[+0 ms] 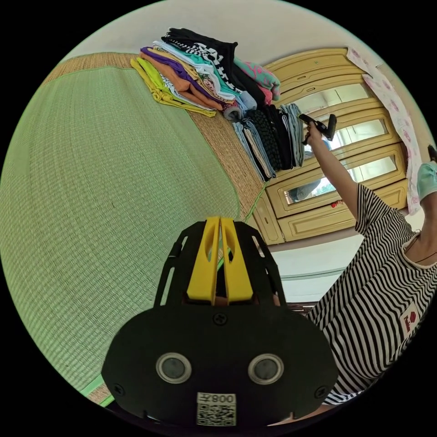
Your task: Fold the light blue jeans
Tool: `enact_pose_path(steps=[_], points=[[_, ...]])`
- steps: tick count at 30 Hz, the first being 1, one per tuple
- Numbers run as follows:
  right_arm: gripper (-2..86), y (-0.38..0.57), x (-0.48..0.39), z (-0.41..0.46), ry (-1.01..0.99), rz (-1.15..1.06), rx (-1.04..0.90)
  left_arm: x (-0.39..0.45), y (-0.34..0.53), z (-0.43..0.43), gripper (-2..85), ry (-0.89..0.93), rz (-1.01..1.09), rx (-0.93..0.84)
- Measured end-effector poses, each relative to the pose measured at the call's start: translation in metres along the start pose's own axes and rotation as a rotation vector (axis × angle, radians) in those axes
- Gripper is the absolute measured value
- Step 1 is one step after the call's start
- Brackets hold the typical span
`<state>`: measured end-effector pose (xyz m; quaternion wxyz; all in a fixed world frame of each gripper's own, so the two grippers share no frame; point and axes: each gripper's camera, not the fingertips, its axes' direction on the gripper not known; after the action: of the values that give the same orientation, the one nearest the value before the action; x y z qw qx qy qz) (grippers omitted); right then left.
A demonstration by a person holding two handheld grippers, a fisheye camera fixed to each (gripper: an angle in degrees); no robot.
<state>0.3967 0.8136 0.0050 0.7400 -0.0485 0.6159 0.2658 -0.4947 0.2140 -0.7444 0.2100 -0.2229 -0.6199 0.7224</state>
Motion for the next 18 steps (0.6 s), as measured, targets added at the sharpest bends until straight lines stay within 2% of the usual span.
enact_pose_path(steps=[5, 9, 18], points=[[0.8, 0.043, 0.031, -0.075, -0.142, 0.092, 0.108, 0.025, 0.020, -0.024, 0.1, 0.041, 0.025, 0.021], [0.5, 0.084, 0.058, -0.173, -0.371, 0.120, 0.270, 0.045, 0.035, -0.045, 0.2, 0.060, 0.055, 0.041], [0.4, 0.120, 0.035, -0.387, -0.732, -0.031, 0.560, 0.106, 0.091, -0.120, 0.8, 0.137, 0.130, 0.201]])
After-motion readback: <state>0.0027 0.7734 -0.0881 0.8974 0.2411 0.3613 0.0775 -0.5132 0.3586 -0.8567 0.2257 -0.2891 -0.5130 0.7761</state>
